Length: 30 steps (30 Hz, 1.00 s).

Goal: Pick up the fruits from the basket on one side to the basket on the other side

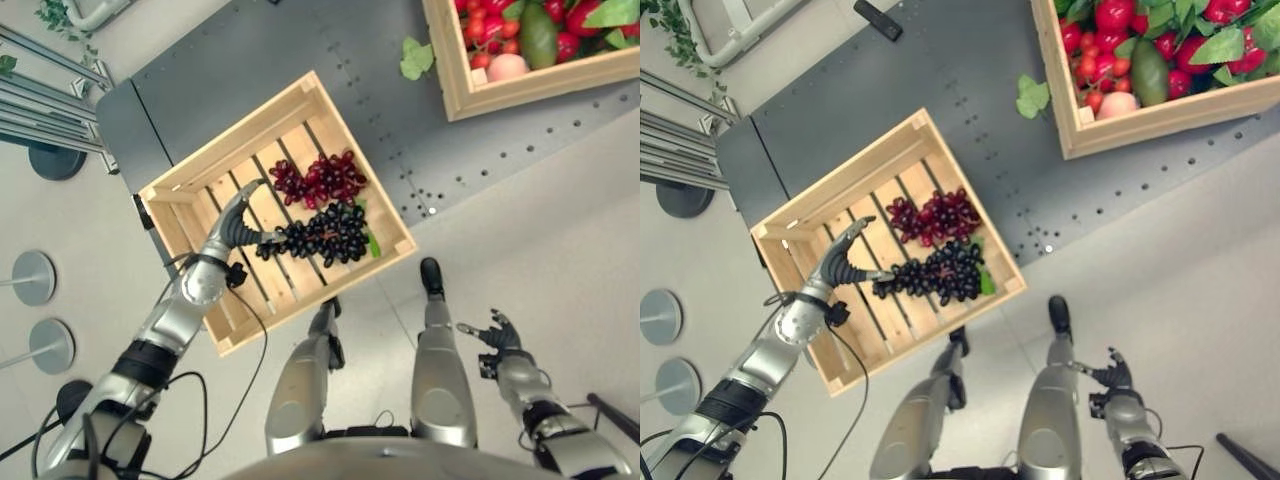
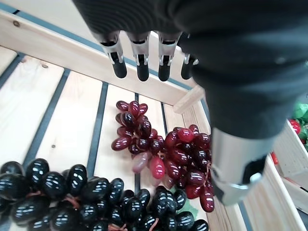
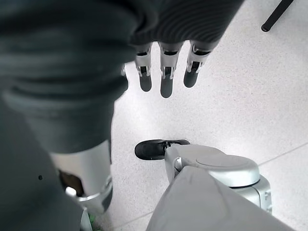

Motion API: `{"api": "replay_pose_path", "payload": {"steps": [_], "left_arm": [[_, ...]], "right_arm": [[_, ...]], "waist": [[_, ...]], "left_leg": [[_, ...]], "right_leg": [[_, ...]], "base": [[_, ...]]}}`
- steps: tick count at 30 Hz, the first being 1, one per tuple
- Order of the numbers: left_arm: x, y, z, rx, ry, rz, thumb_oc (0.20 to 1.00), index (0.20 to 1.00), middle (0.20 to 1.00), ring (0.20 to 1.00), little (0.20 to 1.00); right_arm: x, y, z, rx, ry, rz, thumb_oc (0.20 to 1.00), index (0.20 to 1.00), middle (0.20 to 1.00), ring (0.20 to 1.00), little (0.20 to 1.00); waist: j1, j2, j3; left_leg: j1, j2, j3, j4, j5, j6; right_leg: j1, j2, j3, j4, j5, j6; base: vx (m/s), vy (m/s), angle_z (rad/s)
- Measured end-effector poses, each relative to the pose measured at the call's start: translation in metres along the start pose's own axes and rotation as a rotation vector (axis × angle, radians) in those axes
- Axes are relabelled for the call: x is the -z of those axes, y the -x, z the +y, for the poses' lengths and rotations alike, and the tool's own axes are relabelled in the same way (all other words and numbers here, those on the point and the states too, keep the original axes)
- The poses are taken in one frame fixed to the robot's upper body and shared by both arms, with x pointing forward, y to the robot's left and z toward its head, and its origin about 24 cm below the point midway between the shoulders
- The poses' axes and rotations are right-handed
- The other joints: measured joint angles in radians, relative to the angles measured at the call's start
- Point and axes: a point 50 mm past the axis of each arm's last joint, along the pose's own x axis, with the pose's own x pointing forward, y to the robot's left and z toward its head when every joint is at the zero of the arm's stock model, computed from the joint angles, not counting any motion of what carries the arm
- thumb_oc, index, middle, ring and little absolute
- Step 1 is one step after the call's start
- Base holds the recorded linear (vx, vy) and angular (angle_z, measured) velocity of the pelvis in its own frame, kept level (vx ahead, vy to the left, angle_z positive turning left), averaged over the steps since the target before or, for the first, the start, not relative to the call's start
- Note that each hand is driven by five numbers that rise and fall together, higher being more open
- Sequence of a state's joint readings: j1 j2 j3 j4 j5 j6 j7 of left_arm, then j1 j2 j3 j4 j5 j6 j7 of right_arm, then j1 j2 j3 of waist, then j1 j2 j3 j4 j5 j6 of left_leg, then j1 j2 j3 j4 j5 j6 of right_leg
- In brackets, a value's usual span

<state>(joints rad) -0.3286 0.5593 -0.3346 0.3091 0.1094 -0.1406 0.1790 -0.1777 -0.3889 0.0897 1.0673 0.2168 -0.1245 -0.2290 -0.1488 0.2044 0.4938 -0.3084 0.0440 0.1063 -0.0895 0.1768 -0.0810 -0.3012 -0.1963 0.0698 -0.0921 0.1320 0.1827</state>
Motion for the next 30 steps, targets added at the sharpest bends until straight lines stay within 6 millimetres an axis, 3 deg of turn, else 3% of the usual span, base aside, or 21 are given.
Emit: {"api": "replay_pose_path", "payload": {"steps": [7,14,19,26,30], "left_arm": [[-0.008,-0.022,0.000,-0.017,-0.058,-0.010,1.000,1.000,1.000,1.000,1.000],[-0.003,-0.034,-0.005,0.028,-0.216,0.022,1.000,1.000,1.000,1.000,1.000],[0.012,-0.020,-0.010,0.048,-0.204,0.068,1.000,1.000,1.000,1.000,1.000],[0.063,0.039,-0.038,0.170,-0.168,0.265,1.000,1.000,1.000,1.000,1.000],[0.072,0.051,-0.042,0.163,-0.136,0.316,1.000,1.000,1.000,1.000,1.000]], "right_arm": [[-0.002,0.000,0.000,0.010,0.001,-0.006,1.000,1.000,1.000,1.000,1.000],[-0.007,-0.002,0.000,0.022,0.002,-0.021,1.000,1.000,1.000,1.000,1.000],[-0.014,-0.002,-0.001,0.024,-0.006,-0.049,1.000,1.000,1.000,1.000,1.000],[-0.019,-0.004,-0.004,0.033,-0.011,-0.066,1.000,1.000,1.000,1.000,1.000],[-0.021,-0.004,-0.004,0.040,-0.013,-0.071,1.000,1.000,1.000,1.000,1.000]], "waist": [[-0.011,0.000,0.000],[-0.030,0.000,0.000],[-0.031,0.000,0.000],[-0.017,0.001,0.000],[-0.002,0.000,0.000]], "left_leg": [[-0.006,0.002,0.002,0.000,-0.002,-0.002],[-0.026,-0.008,0.004,0.000,-0.003,-0.003],[-0.027,-0.008,0.004,0.000,-0.010,-0.007],[-0.025,-0.008,0.006,0.000,-0.020,0.000],[-0.027,-0.008,0.005,0.000,-0.020,-0.001]], "right_leg": [[-0.023,-0.001,0.005,-0.003,0.013,0.002],[-0.060,-0.007,0.028,0.001,0.022,0.005],[-0.070,-0.008,0.034,0.000,0.023,0.006],[-0.073,-0.014,0.034,0.000,0.023,0.008],[-0.074,-0.015,0.034,0.000,0.023,0.009]], "base": [[-0.01,0.010,-0.10],[0.00,0.022,-0.10],[0.02,0.018,-0.08],[0.00,0.001,-0.02],[0.00,0.000,0.00]]}}
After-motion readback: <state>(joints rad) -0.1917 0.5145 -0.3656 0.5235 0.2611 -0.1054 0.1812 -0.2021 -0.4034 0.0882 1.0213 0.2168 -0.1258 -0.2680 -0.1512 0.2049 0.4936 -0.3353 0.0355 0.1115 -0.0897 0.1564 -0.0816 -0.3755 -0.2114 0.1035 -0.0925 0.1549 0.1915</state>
